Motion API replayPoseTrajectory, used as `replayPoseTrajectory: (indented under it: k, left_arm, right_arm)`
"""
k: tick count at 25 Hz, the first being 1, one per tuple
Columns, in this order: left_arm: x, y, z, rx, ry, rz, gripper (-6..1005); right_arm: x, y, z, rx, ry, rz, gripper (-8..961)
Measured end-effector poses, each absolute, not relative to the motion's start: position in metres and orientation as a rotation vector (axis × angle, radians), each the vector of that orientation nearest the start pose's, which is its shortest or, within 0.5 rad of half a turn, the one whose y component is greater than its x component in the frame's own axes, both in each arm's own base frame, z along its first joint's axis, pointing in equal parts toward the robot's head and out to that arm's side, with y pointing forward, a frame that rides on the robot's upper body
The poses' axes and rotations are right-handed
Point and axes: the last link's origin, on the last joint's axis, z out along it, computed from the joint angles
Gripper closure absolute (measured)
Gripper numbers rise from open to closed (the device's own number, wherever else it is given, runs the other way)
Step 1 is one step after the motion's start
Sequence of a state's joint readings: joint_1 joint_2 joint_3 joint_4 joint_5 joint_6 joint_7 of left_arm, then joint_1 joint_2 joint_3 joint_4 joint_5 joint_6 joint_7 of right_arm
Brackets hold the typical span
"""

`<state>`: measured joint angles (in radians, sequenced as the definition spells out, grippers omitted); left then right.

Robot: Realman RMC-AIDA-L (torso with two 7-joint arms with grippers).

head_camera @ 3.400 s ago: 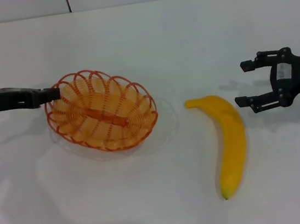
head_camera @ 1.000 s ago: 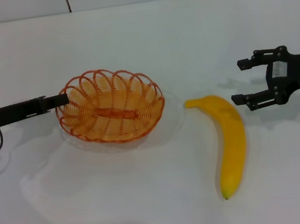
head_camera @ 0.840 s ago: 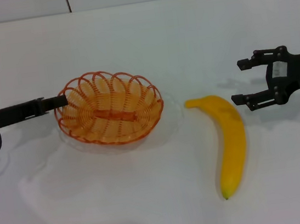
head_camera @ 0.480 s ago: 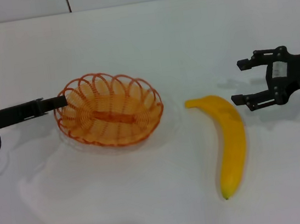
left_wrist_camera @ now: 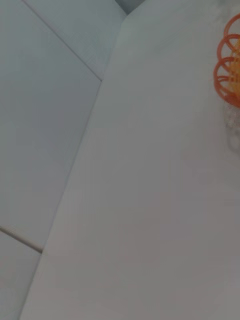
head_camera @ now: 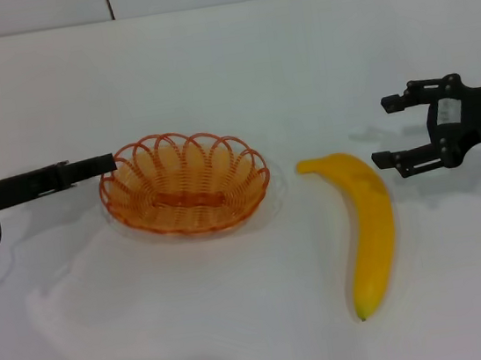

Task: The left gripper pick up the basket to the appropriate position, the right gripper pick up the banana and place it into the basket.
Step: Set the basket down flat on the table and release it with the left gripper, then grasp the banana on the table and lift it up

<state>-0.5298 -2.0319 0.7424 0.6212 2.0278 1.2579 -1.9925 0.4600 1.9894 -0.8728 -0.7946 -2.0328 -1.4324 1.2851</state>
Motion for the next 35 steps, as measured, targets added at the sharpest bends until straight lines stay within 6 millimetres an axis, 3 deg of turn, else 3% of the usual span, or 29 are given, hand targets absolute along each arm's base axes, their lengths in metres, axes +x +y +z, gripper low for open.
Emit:
replayPoseTrajectory:
  k: [4,7,13,25,35]
  left_arm:
    - [-0.304,0.356,0.01,-2.279,-1.454,-0.586,648]
    - [-0.307,0.354,0.011,-2.272,-1.456,-0.59,432]
    - [-0.311,0.352,0.022,-2.256,-1.417,-0.59,199]
    - [-0.305,0.358,0.037,-2.293,-1.259,-0.548,104]
    - [-0.29,0.368,0.047,-2.373,-0.895,-0.54,106]
  right_arm:
    - [0.294,0.339,0.033,-2.732,0.332,0.268,71]
    - [0.294,0.339,0.033,-2.732,0.332,0.269,70]
    - [0.294,0.338,0.032,-2.735,0.334,0.271,70]
    - [0.293,0.339,0.032,-2.733,0.332,0.271,70]
    - [0.288,0.339,0.026,-2.732,0.351,0.304,70]
